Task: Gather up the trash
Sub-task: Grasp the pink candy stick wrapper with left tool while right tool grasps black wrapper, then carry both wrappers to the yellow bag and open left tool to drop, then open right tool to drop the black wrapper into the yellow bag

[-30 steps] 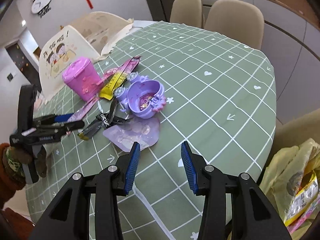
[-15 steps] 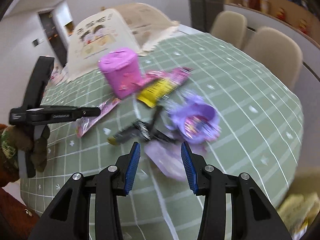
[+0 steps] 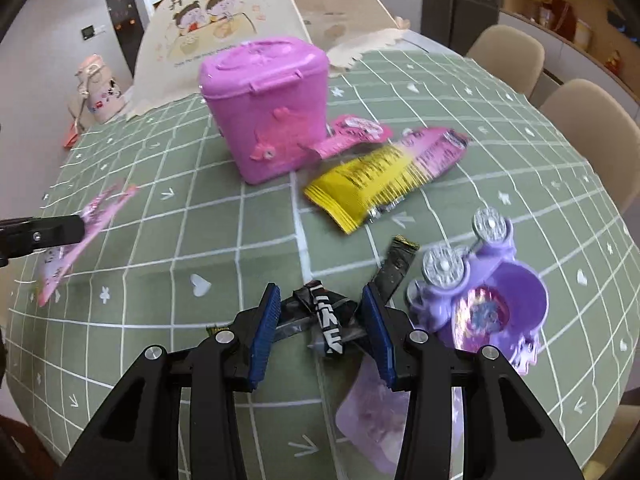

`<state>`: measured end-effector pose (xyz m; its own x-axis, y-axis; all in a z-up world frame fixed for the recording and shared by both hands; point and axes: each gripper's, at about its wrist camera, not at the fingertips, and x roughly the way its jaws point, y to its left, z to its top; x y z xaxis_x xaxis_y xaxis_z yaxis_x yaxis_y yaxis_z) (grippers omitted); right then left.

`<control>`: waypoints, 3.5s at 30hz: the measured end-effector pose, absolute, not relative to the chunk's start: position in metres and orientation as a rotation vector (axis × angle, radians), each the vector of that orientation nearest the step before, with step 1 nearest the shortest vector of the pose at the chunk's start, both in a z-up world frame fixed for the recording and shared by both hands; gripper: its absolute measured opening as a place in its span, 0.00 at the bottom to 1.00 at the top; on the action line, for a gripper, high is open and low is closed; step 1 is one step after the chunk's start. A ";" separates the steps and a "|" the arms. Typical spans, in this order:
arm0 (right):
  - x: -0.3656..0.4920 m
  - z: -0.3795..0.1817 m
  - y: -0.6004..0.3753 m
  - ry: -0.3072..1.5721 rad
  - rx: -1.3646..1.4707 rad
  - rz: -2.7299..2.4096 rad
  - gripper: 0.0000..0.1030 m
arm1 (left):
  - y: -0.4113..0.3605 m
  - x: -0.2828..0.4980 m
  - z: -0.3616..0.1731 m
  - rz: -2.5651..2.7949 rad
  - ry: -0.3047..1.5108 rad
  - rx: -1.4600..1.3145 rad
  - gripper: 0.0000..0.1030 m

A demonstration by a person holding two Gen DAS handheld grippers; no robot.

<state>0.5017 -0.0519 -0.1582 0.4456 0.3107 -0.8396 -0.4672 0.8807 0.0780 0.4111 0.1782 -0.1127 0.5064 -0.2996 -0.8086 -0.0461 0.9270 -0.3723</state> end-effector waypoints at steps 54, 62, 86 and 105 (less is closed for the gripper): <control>0.240 0.009 -0.328 0.604 0.090 -0.095 0.08 | -0.146 0.339 0.001 -0.825 0.805 0.018 0.13; 0.225 -0.001 -0.380 0.624 0.121 -0.189 0.08 | -0.217 0.335 -0.027 -0.955 0.875 0.055 0.15; 0.258 -0.069 -0.393 0.777 0.179 -0.059 0.08 | -0.207 0.365 -0.062 -0.807 0.946 -0.057 0.51; 0.268 -0.096 -0.372 0.801 0.316 -0.091 0.23 | -0.033 0.376 -0.066 -0.428 0.933 -0.230 0.56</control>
